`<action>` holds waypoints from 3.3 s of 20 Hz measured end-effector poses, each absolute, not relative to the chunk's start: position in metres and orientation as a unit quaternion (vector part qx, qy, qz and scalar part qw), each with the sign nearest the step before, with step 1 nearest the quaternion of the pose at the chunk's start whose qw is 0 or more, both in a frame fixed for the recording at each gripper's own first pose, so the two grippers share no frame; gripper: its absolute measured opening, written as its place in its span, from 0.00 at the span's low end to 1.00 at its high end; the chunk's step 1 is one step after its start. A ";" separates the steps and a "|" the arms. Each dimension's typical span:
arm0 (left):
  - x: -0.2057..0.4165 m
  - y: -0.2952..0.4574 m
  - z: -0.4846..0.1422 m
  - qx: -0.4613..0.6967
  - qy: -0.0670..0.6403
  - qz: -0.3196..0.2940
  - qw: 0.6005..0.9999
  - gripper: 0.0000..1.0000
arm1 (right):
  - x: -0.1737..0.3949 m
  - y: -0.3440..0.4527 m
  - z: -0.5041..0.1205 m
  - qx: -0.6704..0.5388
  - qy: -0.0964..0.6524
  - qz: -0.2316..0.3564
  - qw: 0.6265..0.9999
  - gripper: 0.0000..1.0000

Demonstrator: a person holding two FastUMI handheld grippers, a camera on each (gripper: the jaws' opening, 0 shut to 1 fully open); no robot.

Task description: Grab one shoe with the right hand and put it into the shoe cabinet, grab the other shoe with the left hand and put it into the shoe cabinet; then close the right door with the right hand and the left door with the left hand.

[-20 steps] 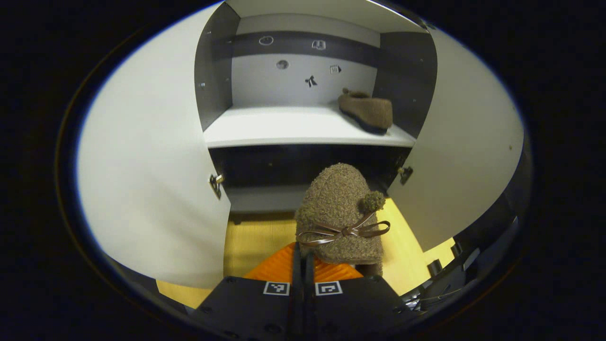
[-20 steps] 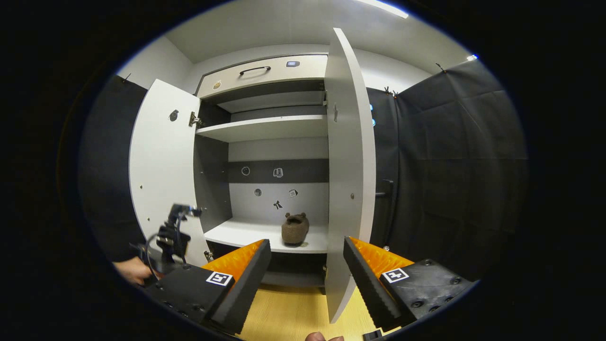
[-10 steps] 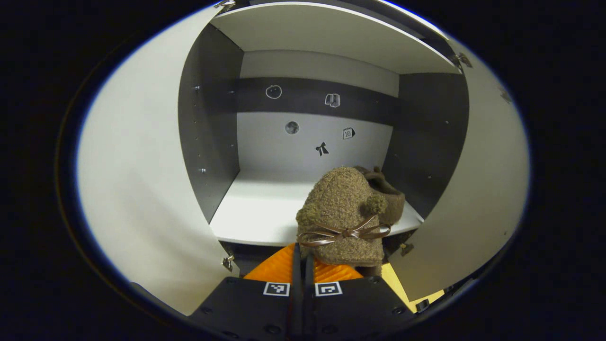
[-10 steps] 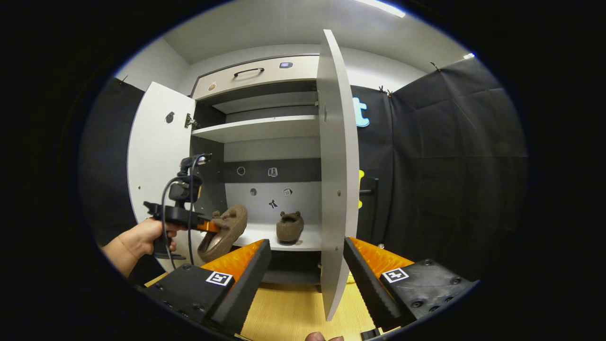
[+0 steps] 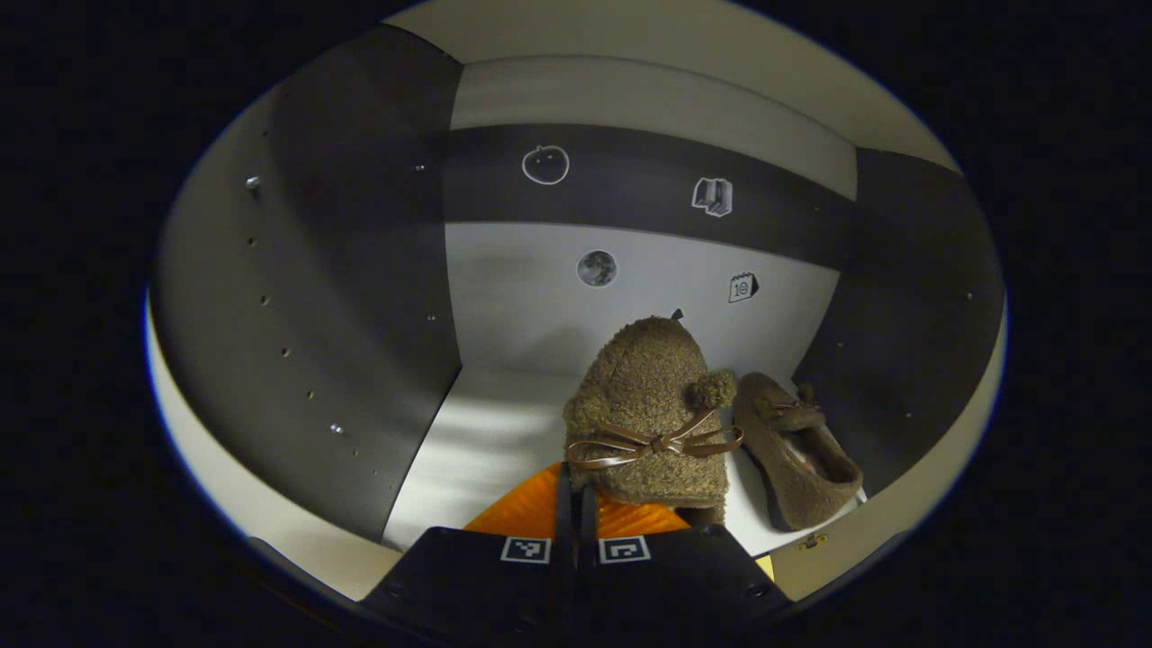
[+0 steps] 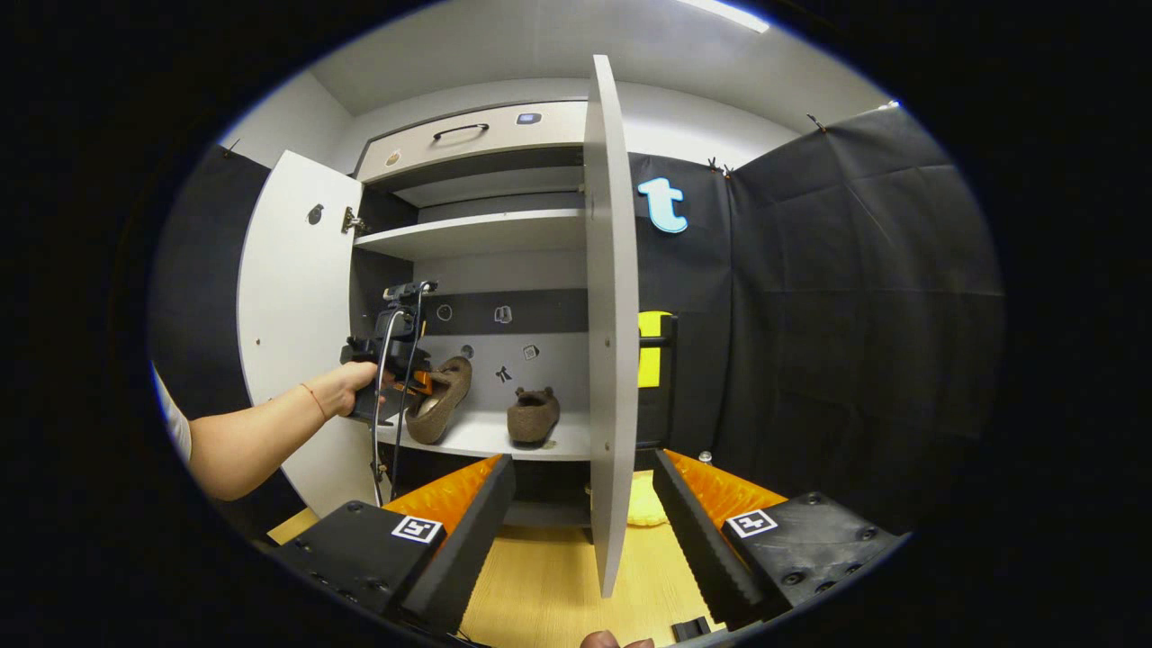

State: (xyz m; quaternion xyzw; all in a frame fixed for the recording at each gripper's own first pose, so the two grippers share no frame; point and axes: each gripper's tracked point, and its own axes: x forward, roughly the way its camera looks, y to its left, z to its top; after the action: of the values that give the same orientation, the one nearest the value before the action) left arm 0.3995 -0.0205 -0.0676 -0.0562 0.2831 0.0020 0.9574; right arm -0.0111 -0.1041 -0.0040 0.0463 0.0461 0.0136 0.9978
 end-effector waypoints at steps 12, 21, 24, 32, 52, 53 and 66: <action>0.456 -0.010 -0.121 -0.019 0.365 0.043 0.930 0.06 | -0.020 -0.159 -0.012 0.055 0.053 -0.052 0.996 0.99; 0.445 -0.023 -0.100 0.008 0.339 0.016 0.941 0.55 | -0.024 -0.177 -0.013 0.074 0.055 -0.069 0.993 0.98; 0.439 -0.025 -0.089 0.037 0.318 0.016 0.947 0.81 | -0.026 -0.182 -0.017 0.073 0.060 -0.075 0.993 0.99; 0.394 -0.043 -0.026 0.043 0.218 -0.004 0.975 0.98 | -0.023 -0.201 -0.021 0.084 0.070 -0.086 0.990 0.99; 0.124 -0.055 0.077 -0.021 -0.019 -0.028 0.999 0.96 | 0.086 -0.234 -0.023 0.106 0.068 -0.053 0.991 0.99; 0.114 -0.048 0.073 -0.020 -0.027 -0.017 0.999 0.96 | 0.089 -0.232 -0.021 0.108 0.066 -0.048 0.991 0.99; 0.030 -0.007 0.033 -0.018 -0.023 -0.012 1.000 0.96 | 0.085 -0.215 -0.015 0.094 0.045 -0.088 0.991 0.98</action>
State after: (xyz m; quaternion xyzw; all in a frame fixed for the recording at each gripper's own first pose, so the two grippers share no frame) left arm 0.0299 -0.0072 0.0328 -0.0181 -0.0226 -0.0124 0.9995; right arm 0.0847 -0.2148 -0.0150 0.0941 0.0451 -0.0875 0.9907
